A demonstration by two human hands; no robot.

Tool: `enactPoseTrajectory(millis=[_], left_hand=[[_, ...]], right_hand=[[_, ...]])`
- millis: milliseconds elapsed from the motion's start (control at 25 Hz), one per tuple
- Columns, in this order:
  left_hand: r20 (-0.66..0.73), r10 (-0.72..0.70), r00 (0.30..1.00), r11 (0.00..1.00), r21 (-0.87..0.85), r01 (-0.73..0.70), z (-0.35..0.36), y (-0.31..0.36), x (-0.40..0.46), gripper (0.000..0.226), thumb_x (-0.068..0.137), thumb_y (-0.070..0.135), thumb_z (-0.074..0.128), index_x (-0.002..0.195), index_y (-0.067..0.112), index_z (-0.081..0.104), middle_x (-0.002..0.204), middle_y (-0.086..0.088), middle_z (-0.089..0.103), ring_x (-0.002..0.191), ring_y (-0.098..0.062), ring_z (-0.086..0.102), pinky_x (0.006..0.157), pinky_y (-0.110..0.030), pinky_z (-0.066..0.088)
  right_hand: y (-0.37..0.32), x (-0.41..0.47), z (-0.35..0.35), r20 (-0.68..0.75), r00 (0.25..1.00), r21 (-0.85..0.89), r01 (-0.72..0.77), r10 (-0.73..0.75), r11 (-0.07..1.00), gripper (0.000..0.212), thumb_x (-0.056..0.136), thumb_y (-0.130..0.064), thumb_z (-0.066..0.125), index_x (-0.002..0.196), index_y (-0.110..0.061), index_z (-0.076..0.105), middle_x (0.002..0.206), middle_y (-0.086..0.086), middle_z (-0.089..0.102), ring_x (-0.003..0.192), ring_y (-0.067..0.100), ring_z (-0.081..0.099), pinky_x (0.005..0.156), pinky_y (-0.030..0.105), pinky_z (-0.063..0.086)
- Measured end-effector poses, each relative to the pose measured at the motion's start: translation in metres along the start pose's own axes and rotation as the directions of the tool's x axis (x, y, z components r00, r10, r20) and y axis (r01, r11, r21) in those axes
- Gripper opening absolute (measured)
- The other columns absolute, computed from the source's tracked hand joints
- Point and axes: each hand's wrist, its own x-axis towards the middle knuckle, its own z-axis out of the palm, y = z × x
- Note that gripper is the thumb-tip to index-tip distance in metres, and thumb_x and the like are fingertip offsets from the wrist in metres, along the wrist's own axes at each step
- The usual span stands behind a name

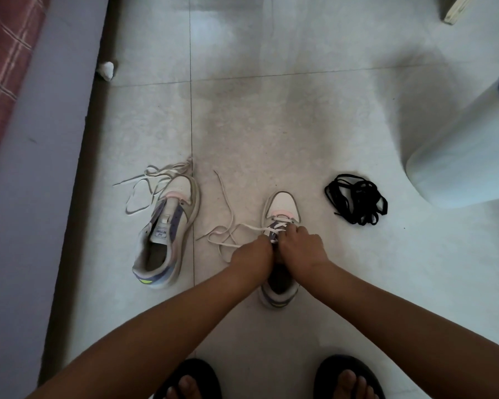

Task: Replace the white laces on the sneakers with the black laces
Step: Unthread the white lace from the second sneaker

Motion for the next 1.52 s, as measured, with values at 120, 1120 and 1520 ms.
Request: enactPoseTrajectory(millis=[120,1120,1520], left_hand=[[0.022,-0.056,0.998,0.979,-0.194,0.059,0.001,-0.004,0.004,0.025,0.099,0.021,0.037,0.114,0.004,0.046,0.115,-0.02,0.06,0.106,-0.036,0.059,0.079,-0.036,0.043],[-0.188,-0.137,0.973,0.955,-0.287,0.079,-0.005,-0.016,0.008,0.038,0.09,0.048,0.045,0.109,0.016,0.052,0.108,-0.004,0.056,0.097,-0.024,0.057,0.076,-0.034,0.043],[-0.193,-0.056,0.98,0.988,-0.151,0.027,-0.022,-0.007,0.036,0.026,0.094,0.026,0.045,0.108,0.006,0.055,0.113,-0.015,0.056,0.104,-0.032,0.055,0.079,-0.036,0.042]], right_hand=[[0.02,0.006,-0.005,0.052,0.998,0.311,0.019,-0.037,0.95,0.025,0.092,-0.022,0.051,0.114,-0.011,0.053,0.117,0.011,0.05,0.105,0.029,0.054,0.079,0.033,0.044],[0.068,-0.004,0.008,0.004,0.99,0.764,-0.094,0.14,0.638,0.036,0.091,-0.025,0.058,0.124,-0.011,0.052,0.113,0.01,0.055,0.098,0.021,0.052,0.082,0.026,0.038],[0.024,0.02,-0.003,0.008,0.981,0.735,-0.137,0.193,0.664,0.017,0.088,-0.025,0.058,0.096,-0.01,0.058,0.097,0.008,0.063,0.093,0.024,0.058,0.075,0.032,0.042]])
